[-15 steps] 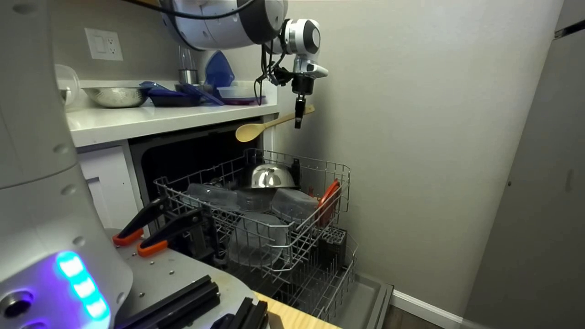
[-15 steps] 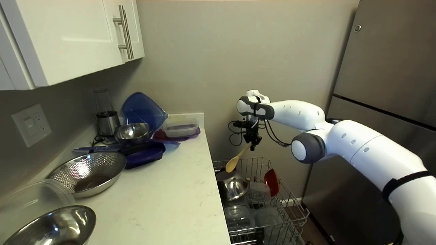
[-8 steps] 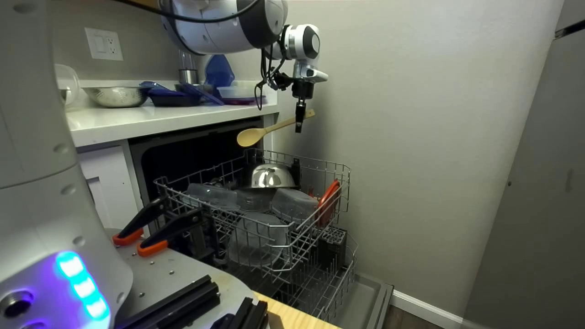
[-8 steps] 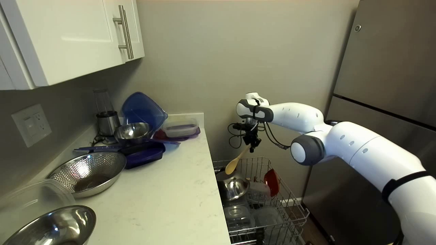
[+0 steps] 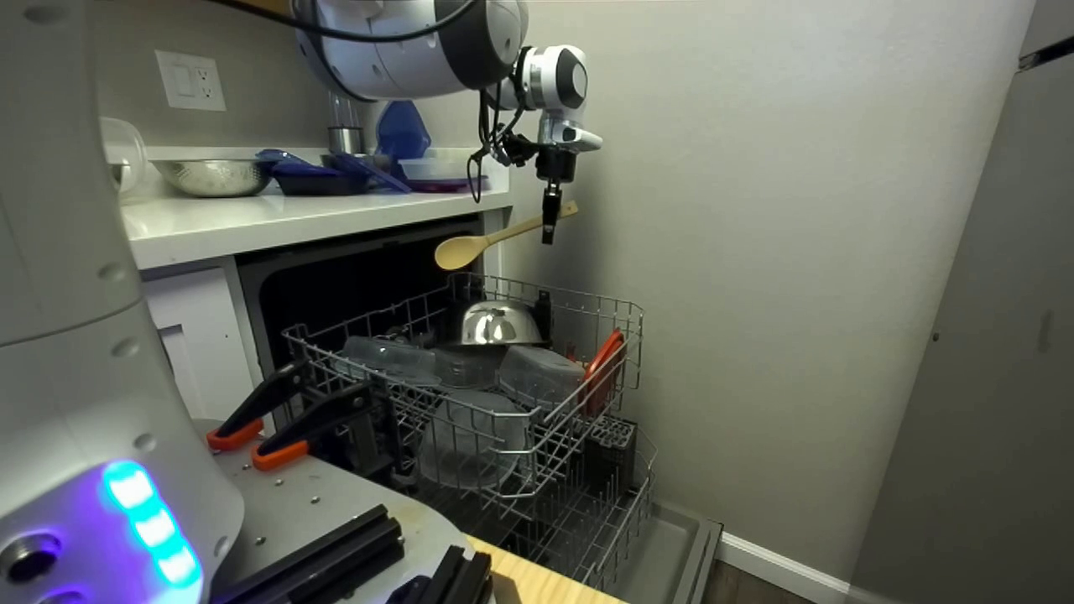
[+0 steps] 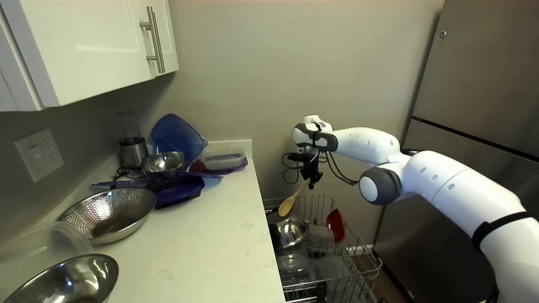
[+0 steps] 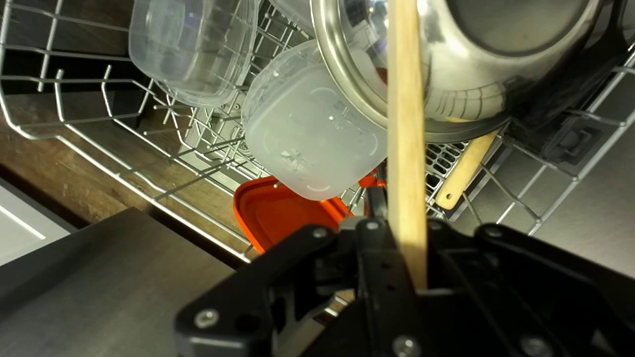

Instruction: Pick up the wooden spoon from the counter and put it in the dishwasher.

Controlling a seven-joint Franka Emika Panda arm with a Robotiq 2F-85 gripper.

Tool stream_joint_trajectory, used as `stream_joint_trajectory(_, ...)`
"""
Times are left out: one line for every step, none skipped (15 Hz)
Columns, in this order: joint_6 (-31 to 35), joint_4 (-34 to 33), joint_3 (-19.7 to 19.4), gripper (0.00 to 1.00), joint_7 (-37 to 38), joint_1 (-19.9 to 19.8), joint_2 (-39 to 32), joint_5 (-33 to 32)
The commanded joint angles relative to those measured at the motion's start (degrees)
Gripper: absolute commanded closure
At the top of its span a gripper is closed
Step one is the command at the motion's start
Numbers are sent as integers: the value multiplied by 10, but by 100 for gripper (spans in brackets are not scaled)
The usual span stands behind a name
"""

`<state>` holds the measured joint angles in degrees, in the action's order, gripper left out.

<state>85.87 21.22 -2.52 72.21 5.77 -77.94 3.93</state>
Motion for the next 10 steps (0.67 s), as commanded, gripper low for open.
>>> stream_joint_trajectory(2,6,6,95,1,-1,4,-5)
stream_joint_trajectory(2,6,6,99,1,-1,4,-5)
stream_joint_trajectory(-3,9,7,99,9,3,4,-4)
stream_joint_trajectory(-5,6,8,99,20,4,0,-2)
stream_joint_trajectory(3,3,10,99,57,3,-8,5)
stream_joint_trajectory(1,2,12,99,74,2,-10,9)
stream_joint_trajectory(4,3,18,99,107,-4,-16,18)
stream_joint_trajectory(4,2,23,99,127,-7,-20,24)
stream_joint_trajectory(9,1,26,99,154,-13,-27,28)
stream_joint_trajectory(11,1,29,99,174,-18,-32,32)
